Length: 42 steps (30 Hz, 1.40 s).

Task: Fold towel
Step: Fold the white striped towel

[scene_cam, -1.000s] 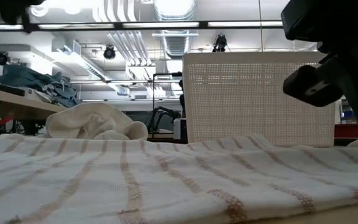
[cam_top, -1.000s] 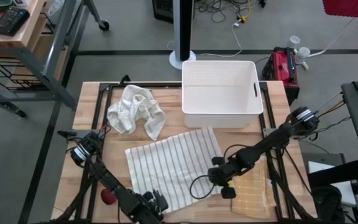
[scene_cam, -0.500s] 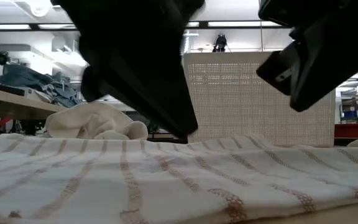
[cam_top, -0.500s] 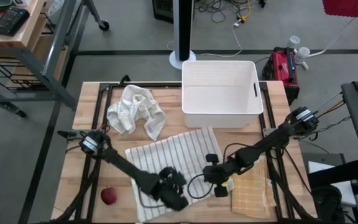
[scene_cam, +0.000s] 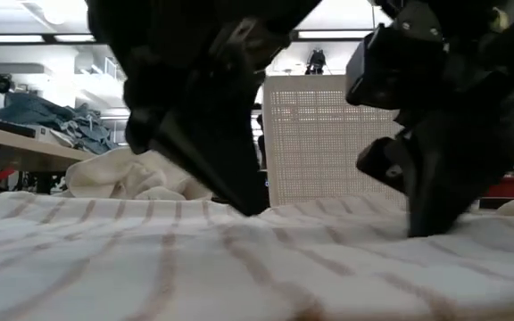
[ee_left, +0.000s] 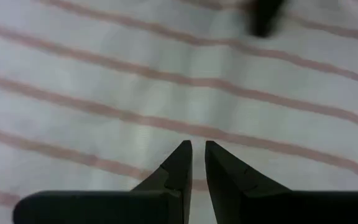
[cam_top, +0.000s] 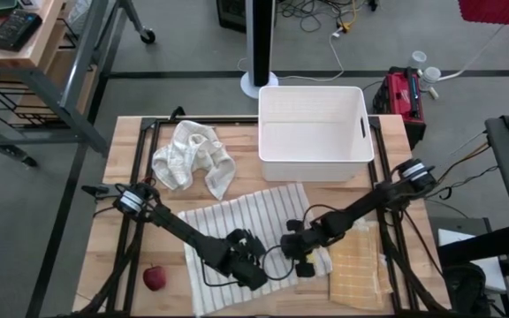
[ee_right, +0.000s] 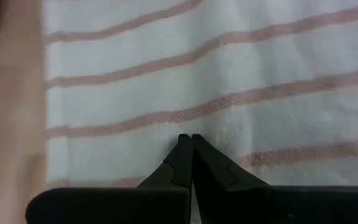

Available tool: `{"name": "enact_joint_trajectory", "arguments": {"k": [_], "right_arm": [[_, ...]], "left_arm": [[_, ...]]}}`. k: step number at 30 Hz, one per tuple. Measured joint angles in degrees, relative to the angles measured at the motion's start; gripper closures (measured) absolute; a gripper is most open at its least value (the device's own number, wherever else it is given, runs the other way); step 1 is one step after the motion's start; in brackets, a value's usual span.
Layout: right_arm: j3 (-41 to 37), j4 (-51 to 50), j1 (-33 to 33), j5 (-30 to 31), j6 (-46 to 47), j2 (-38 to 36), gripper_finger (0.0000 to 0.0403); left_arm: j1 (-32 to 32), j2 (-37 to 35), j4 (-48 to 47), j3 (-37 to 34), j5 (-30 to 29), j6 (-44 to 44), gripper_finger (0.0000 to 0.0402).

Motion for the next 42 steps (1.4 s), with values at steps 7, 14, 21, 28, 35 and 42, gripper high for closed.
{"name": "enact_joint_trajectory", "arguments": {"k": [7,14,21,28,35,42], "right_arm": [[-0.23,-1.2,-0.02,-3.76,0.26,-1.66,0.0403],[0.11,-1.94,0.01,2.07,-0.31,-6.65,0.0403],[-0.02,-3.63,-0.62,8.1,-0.05,-4.87,0.0403],[0.0,-2.61,-3.19,10.04,0.2,-1.66,0.0403],[0.04,0.54,-6.54,10.04,-0.75,-0.5,0.0403],[0.48,1.06,-6.73,12.76,-2.93,-1.48,0.0403]], "left_arm": [[-0.29,0.0,0.09,-2.48,0.05,-3.41,0.0366],[-0.02,-0.01,6.04,-2.37,-3.75,0.34,0.0366],[0.73,0.25,6.83,-5.9,-4.74,-0.42,0.0366],[0.72,0.12,19.11,-5.19,-4.47,4.19,0.0366],[1.31,1.54,22.52,-5.15,-4.59,9.03,0.0366],[1.52,2.32,15.29,-6.3,-5.47,2.69,0.0366]]}}
